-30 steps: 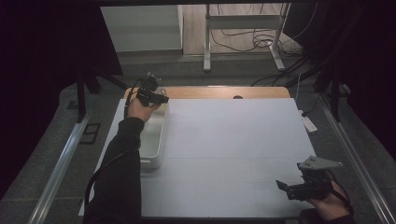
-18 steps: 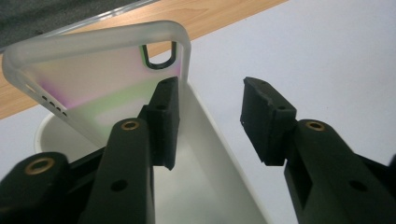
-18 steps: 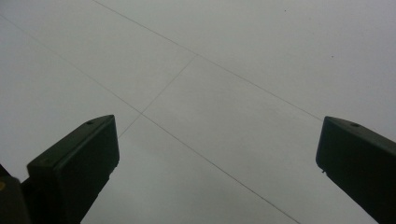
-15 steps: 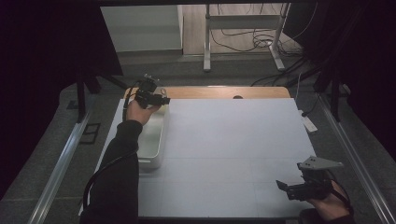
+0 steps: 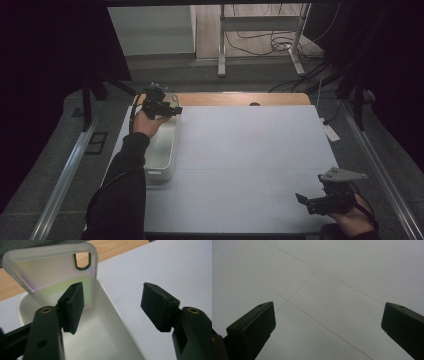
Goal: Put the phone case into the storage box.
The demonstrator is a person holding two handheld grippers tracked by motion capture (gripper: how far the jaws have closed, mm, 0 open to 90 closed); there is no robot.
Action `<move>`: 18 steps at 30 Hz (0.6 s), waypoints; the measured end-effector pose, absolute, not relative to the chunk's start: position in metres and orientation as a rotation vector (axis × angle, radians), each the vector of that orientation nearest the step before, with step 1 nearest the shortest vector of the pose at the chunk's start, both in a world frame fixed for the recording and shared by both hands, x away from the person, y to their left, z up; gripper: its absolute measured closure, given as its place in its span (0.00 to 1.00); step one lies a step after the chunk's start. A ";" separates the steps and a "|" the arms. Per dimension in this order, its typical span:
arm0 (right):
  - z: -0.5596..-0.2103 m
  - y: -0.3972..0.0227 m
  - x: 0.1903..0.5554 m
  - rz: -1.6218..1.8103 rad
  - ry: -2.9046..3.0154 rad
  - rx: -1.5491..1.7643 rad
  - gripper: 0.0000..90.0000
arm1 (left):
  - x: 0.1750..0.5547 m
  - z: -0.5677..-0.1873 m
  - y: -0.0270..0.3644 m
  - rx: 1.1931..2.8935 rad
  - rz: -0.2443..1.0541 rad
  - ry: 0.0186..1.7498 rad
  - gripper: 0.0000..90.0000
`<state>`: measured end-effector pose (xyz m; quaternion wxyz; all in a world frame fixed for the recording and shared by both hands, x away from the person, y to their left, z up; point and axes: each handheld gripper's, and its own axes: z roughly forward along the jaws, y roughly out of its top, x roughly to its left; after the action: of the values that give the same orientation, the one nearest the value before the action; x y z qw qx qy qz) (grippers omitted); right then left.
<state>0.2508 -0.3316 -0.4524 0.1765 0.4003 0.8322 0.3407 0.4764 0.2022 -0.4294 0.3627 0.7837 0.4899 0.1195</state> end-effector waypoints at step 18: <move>-0.452 -0.332 0.251 0.969 2.348 1.140 0.00 | 0.459 -0.427 0.203 1.977 0.310 1.222 0.14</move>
<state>0.2508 -0.3323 -0.4523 0.1780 0.4028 0.8299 0.3426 0.4591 0.2031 -0.4267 0.3879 0.7772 0.4803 0.1218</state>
